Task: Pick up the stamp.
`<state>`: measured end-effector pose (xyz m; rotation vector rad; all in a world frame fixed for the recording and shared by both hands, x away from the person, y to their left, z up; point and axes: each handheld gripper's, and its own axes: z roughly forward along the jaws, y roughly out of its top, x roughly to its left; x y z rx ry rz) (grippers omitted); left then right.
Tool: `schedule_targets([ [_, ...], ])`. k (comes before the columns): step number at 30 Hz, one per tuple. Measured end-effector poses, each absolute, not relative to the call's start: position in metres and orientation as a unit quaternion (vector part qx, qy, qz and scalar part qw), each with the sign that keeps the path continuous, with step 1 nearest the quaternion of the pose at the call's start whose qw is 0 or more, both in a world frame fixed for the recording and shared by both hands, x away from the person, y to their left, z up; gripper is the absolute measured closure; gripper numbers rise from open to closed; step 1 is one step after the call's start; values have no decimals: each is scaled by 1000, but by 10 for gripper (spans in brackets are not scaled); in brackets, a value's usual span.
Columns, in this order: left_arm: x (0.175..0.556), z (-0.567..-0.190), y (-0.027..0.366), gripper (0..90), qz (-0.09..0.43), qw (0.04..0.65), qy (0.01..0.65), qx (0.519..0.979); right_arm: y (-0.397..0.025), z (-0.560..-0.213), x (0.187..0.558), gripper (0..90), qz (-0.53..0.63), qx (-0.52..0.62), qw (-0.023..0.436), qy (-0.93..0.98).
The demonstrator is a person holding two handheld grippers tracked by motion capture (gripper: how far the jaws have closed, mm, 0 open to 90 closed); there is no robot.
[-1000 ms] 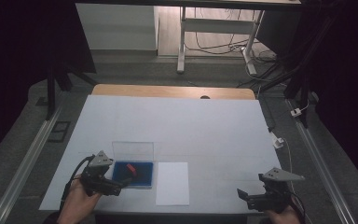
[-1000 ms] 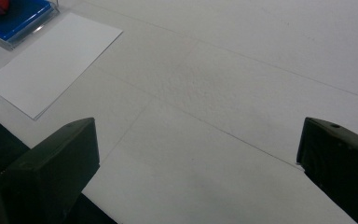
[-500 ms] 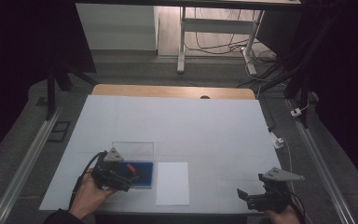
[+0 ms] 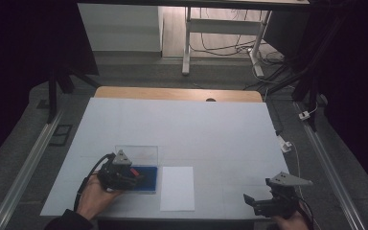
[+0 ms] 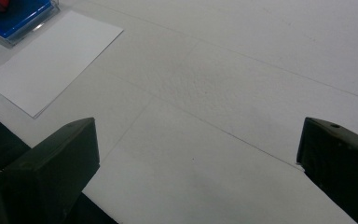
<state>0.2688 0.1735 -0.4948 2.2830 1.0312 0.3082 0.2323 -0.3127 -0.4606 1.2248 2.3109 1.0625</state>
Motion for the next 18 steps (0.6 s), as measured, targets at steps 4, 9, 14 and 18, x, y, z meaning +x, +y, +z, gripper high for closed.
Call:
schedule_targets([
  [4,270,-494,174,414,115,302,390,862,-313,-461,232,0,371,428,159,809],
  [9,270,-493,174,517,110,301,389,864,-313,-461,232,0,370,427,160,809],
  [14,269,-492,172,578,111,297,390,865,-312,-461,232,0,370,427,160,810],
  [18,269,-492,172,582,110,295,391,865,-312,-461,232,0,370,426,160,810],
])
